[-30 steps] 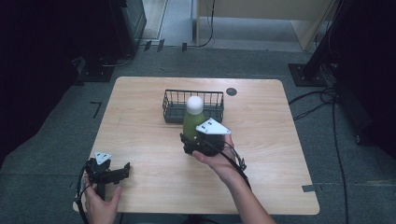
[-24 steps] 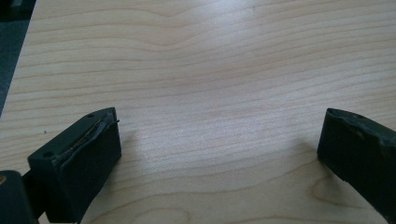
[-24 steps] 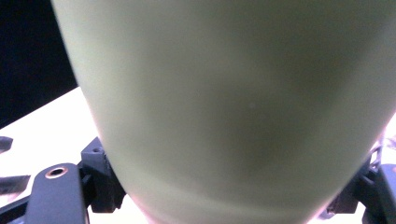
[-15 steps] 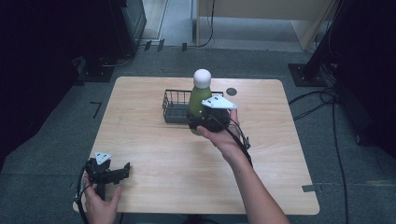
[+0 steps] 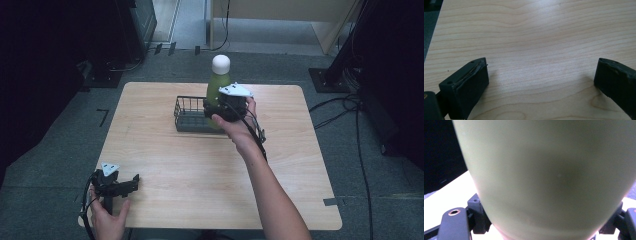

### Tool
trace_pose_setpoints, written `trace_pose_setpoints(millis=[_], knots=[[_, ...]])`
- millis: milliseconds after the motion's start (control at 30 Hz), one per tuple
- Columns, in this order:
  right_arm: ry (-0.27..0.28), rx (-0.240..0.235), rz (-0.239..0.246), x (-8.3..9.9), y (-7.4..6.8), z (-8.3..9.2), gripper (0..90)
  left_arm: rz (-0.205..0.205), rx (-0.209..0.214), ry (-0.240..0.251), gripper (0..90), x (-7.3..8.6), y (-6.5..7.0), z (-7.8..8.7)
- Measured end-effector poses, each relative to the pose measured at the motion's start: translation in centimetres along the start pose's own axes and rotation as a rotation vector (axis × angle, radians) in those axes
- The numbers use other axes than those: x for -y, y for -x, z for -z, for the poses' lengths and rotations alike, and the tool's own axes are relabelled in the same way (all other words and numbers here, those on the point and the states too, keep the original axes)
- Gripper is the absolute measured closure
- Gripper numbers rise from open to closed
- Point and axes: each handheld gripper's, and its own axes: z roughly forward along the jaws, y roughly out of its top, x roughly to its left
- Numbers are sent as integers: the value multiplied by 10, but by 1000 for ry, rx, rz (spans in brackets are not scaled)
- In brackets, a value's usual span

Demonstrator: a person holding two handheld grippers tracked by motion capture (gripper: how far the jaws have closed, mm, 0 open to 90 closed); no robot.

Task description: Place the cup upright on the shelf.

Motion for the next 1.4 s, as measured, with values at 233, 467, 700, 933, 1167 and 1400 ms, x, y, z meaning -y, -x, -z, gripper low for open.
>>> trace_pose_setpoints(millis=[233, 467, 700, 933, 1167, 1400], knots=[[10, 61, -39, -16, 21, -18, 199, -3, 1, -2, 1, 0, 0, 0], [19, 122, -81, -14, 37, -37, 199, -2, 1, -2, 1, 0, 0, 0], [27, 157, -76, -2, 39, -51, 199, -3, 0, -2, 1, 0, 0, 0], [-16, 150, -74, 15, 41, -62, 198, -3, 0, -2, 1, 0, 0, 0], [-33, 154, -60, 29, 46, -69, 198, -2, 1, -2, 1, 0, 0, 0], [-27, 141, -51, 32, 47, -68, 197, -2, 1, -2, 1, 0, 0, 0]])
